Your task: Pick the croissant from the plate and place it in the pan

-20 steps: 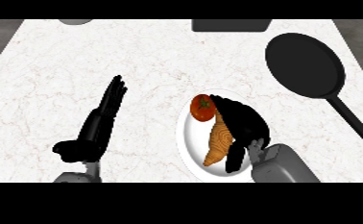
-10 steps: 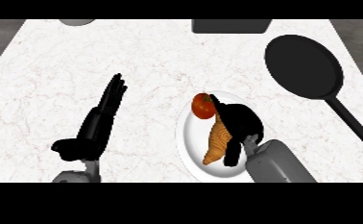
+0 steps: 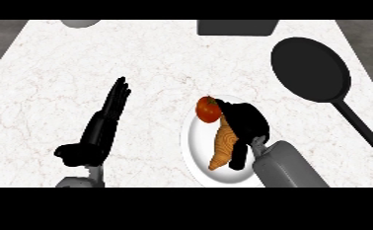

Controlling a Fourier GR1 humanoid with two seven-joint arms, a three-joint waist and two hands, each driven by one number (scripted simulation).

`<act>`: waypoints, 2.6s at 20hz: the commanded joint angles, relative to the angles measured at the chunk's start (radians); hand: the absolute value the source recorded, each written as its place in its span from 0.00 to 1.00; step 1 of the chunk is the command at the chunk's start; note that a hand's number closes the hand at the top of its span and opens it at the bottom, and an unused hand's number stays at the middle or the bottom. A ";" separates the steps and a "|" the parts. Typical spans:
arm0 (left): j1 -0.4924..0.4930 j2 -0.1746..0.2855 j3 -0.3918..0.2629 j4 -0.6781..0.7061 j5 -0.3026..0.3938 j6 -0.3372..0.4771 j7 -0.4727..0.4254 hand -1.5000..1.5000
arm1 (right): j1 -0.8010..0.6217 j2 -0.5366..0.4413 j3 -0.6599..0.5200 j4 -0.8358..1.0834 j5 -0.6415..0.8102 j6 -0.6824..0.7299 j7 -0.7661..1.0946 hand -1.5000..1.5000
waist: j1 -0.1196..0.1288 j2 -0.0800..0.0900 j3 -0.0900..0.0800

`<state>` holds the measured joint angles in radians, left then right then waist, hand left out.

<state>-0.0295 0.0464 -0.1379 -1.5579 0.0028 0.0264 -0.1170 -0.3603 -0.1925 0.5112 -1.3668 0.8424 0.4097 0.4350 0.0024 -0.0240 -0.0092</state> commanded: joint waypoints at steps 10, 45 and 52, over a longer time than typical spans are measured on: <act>-0.028 -0.012 0.026 0.059 -0.005 -0.006 -0.030 0.50 | 0.056 0.056 -0.064 -0.140 0.156 -0.226 0.038 1.00 | -0.007 0.024 0.009; -0.012 -0.029 -0.006 -0.035 -0.021 -0.018 0.048 0.50 | -0.160 -0.109 -0.769 0.319 0.031 -0.967 -0.378 1.00 | 0.012 0.029 0.010; -0.031 -0.045 -0.014 0.002 -0.043 0.003 0.015 0.50 | -0.404 -0.207 -0.926 0.756 -0.125 -1.079 -0.641 1.00 | 0.033 0.038 0.011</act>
<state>-0.0453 0.0201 -0.1401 -1.5758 -0.0251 0.0104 -0.0937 -0.6737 -0.3686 -0.3618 -0.8145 0.7605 -0.5951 -0.0785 0.0342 0.0126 0.0023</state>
